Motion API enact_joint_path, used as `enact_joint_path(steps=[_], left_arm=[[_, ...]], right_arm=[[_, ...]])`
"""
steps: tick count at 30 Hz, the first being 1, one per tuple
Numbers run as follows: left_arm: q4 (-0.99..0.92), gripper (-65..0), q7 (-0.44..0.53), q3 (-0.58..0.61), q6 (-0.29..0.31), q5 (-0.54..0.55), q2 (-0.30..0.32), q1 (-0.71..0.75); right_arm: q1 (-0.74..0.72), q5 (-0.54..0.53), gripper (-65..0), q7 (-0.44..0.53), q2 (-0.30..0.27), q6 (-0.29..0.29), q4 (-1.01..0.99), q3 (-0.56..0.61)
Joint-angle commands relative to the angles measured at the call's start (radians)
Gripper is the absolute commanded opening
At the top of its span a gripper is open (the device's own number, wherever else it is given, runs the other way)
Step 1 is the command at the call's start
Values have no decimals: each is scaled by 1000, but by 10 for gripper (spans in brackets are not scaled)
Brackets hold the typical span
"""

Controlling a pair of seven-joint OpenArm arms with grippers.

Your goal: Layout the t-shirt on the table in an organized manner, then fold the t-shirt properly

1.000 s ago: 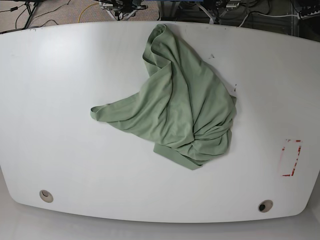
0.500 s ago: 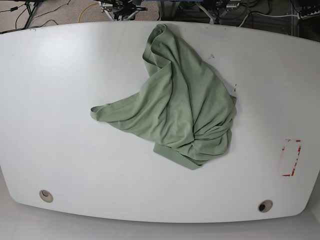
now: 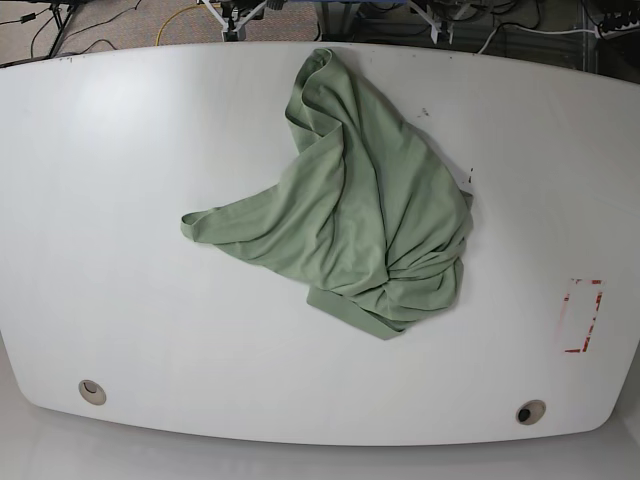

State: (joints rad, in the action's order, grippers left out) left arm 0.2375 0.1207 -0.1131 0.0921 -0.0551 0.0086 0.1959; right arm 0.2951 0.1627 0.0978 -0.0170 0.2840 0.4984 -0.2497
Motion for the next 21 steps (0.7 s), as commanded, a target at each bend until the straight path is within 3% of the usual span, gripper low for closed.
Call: enact_joint_path(steps=[1, 13, 21], left_arm=[[1, -472, 27, 0, -13, 1, 1, 15], [76, -472, 213, 0, -35, 1, 3, 121], [313, -472, 221, -1, -35, 2, 20, 259]], right_arm=[[28, 4, -593, 10, -4, 2, 27, -1], [157, 4, -593, 12, -2, 8, 171, -1], [261, 2, -593, 12, 4, 10, 323, 0]])
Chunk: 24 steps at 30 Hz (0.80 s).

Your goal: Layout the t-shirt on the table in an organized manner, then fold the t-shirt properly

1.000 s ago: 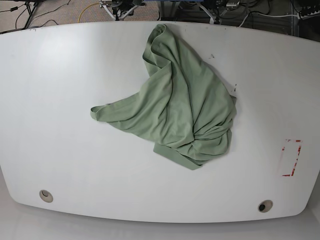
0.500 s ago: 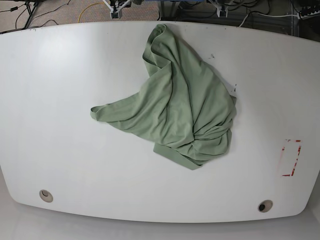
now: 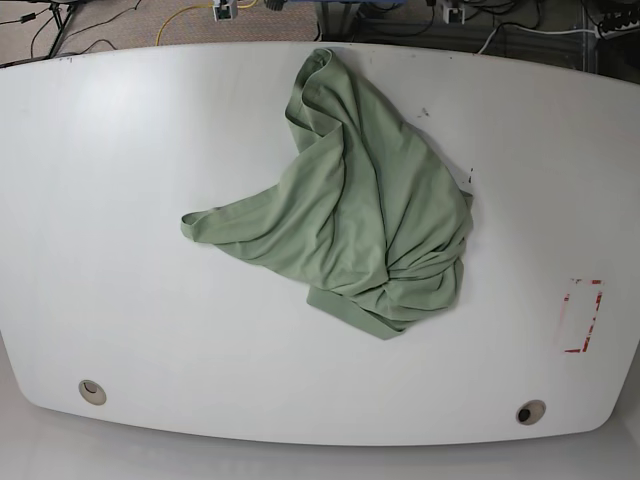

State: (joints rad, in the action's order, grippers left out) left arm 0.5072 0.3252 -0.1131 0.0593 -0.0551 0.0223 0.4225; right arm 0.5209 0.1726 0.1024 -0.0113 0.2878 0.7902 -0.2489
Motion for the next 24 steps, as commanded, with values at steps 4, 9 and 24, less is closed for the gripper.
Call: enact_joint_path(steps=[4, 9, 24], left_arm=[[140, -474, 16, -1, -2, 2, 8, 98], [261, -475, 18, -3, -2, 2, 9, 189], [623, -475, 16, -116, 4, 2, 3, 461]], right_arm=[[84, -8, -593, 7, 7, 6, 99, 0], [152, -8, -595, 7, 18, 8, 194, 0], [399, -14, -595, 3, 41, 8, 515, 30]])
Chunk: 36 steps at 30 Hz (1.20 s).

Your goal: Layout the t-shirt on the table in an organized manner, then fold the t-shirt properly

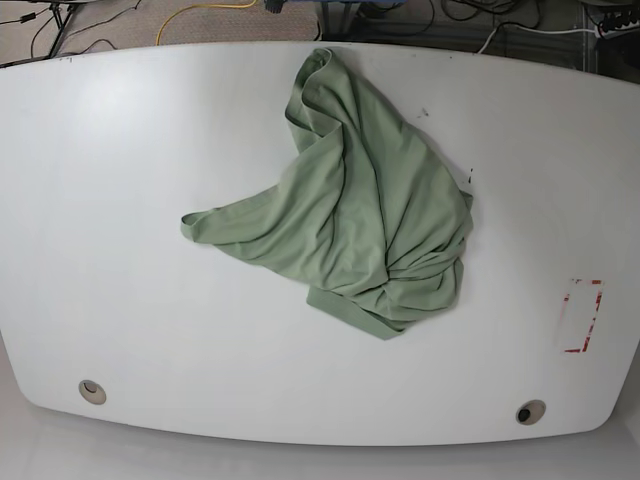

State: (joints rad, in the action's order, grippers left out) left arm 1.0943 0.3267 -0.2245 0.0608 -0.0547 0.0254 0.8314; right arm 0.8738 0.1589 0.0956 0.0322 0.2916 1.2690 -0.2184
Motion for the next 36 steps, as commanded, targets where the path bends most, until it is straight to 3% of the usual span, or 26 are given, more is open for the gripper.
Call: enact_joint_path(steps=[1, 16, 32, 36], left_arm=[[60, -475, 15, -6, 3, 2, 0, 70], [447, -476, 13, -11, 3, 11, 1, 302], [720, -475, 12, -22, 3, 192, 48, 417], [768, -474, 12, -52, 3, 238, 51, 429]], right_arm=[[61, 0, -595, 10, -2, 4, 54, 7], [236, -2, -595, 6, -2, 2, 344, 26], [351, -2, -595, -52, 1, -1, 644, 27], [353, -2, -595, -66, 30, 2, 707, 24]])
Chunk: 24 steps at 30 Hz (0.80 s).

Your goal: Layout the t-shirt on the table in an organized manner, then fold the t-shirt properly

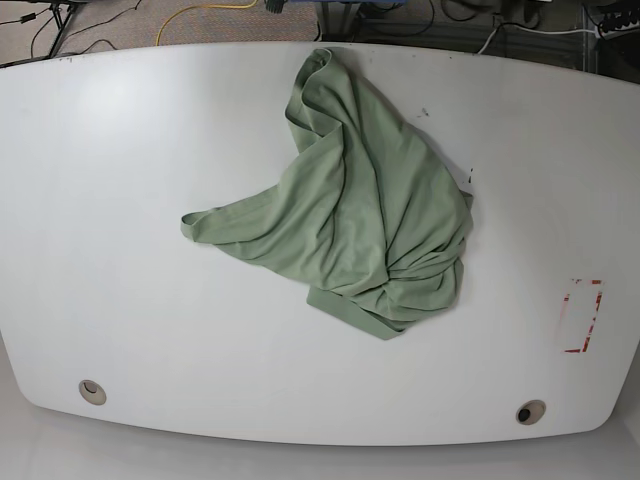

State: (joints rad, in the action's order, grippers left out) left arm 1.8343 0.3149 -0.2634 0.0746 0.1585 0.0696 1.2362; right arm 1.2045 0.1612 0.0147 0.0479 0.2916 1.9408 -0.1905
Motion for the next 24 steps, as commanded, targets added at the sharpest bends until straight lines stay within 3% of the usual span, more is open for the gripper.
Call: enact_joint_path(steps=[1, 10, 24], left_arm=[[35, -474, 23, -15, -11, 34, 12, 23], [120, -474, 25, -53, -11, 145, 108, 3], [144, -472, 26, -83, -11, 154, 117, -72]], right_arm=[[22, -4, -595, 18, 17, 2, 44, -5], [-25, -2, -595, 21, 37, 2, 79, -31], [-163, -2, -595, 21, 31, 2, 79, -31]])
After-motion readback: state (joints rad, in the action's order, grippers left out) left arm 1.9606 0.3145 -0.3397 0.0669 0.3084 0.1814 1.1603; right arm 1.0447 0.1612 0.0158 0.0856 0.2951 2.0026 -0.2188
